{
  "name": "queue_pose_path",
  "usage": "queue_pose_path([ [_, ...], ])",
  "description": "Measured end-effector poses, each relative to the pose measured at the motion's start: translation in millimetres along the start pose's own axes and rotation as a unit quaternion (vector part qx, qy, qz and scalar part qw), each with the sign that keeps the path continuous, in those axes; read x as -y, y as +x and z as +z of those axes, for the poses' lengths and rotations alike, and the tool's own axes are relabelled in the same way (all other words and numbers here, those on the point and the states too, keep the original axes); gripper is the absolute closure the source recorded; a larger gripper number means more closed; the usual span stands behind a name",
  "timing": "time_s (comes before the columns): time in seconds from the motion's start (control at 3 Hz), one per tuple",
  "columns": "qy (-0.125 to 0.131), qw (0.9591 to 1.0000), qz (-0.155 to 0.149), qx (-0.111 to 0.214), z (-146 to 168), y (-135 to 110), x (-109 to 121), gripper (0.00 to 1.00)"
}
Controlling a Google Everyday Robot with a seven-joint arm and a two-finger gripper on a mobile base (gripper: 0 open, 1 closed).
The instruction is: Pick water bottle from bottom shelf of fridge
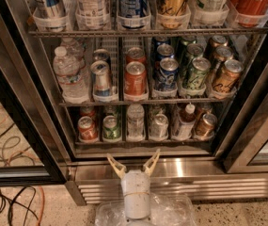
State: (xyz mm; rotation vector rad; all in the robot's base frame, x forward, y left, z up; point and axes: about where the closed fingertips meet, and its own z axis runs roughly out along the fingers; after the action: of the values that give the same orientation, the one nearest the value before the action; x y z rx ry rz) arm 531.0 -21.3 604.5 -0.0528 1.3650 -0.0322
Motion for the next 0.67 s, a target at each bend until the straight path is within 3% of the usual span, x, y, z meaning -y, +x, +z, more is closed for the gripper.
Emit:
queue_pose_path([
  [0.33,0.009,0.9993,-0.004,0.036,14.3,10.3,-3.3,0.0],
  [0.67,0.008,0.9993,-0.004,0.035,14.3,10.3,-3.3,0.0],
])
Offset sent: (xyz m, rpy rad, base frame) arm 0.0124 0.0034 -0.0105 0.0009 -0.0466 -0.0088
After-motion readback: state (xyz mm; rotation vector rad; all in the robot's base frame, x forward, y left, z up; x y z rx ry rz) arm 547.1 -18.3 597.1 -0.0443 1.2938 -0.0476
